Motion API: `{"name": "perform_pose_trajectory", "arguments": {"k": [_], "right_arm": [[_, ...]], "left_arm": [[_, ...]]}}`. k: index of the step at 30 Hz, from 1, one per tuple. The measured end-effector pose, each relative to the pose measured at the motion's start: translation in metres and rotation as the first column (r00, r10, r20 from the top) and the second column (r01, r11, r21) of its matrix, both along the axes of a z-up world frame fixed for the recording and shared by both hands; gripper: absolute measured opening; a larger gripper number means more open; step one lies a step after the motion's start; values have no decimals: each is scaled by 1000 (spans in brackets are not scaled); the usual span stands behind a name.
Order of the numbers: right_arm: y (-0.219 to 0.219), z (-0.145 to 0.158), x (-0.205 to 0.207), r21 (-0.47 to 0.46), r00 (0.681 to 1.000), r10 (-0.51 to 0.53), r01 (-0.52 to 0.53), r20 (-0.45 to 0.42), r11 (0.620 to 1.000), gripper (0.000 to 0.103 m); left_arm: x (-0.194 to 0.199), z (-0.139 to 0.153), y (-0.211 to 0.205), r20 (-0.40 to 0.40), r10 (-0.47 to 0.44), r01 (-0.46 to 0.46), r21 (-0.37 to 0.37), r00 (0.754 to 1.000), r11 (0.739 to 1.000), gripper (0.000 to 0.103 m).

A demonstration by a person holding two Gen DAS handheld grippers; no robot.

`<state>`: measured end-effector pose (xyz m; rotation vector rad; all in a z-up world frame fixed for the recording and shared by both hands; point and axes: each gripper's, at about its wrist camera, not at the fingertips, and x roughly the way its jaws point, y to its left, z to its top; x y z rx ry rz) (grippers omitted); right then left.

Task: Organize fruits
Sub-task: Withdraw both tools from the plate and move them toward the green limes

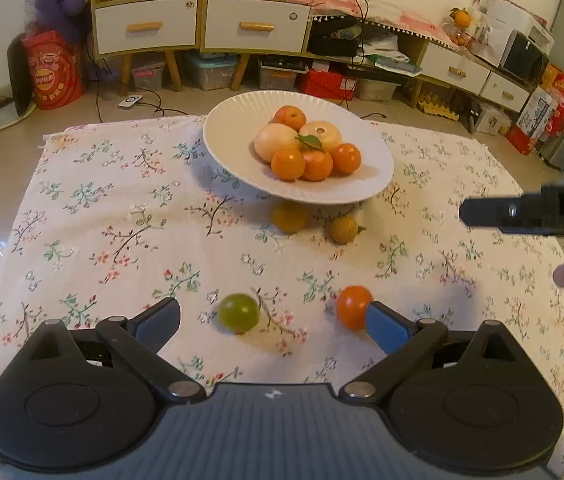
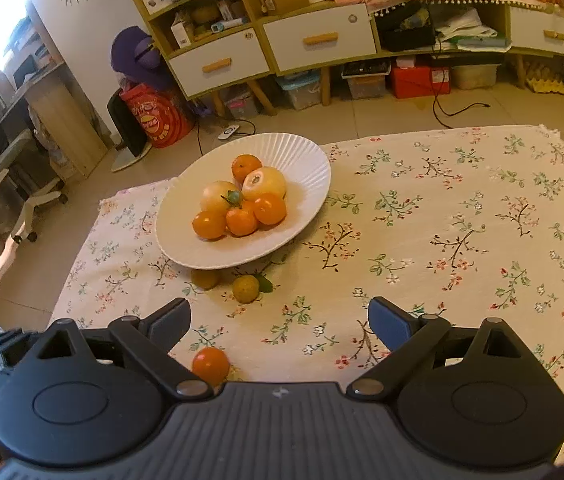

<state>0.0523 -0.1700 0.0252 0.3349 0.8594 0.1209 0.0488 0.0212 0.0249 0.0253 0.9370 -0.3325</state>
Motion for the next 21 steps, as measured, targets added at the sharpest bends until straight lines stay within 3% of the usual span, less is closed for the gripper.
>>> {"name": "perform_pose_trajectory", "arguments": {"k": [14, 18, 21], "right_arm": [[6, 2, 3, 1, 998, -58, 58, 35, 998, 95], [11, 3, 4, -67, 997, -45, 50, 66, 997, 94], [11, 3, 4, -64, 998, -27, 31, 65, 997, 94]], "left_arm": [[-18, -13, 26, -61, 1, 0, 15, 998, 1000, 83], [-24, -15, 28, -47, -21, 25, 81, 999, 996, 83], [-27, -19, 34, -53, -31, 35, 74, 998, 997, 83]]}}
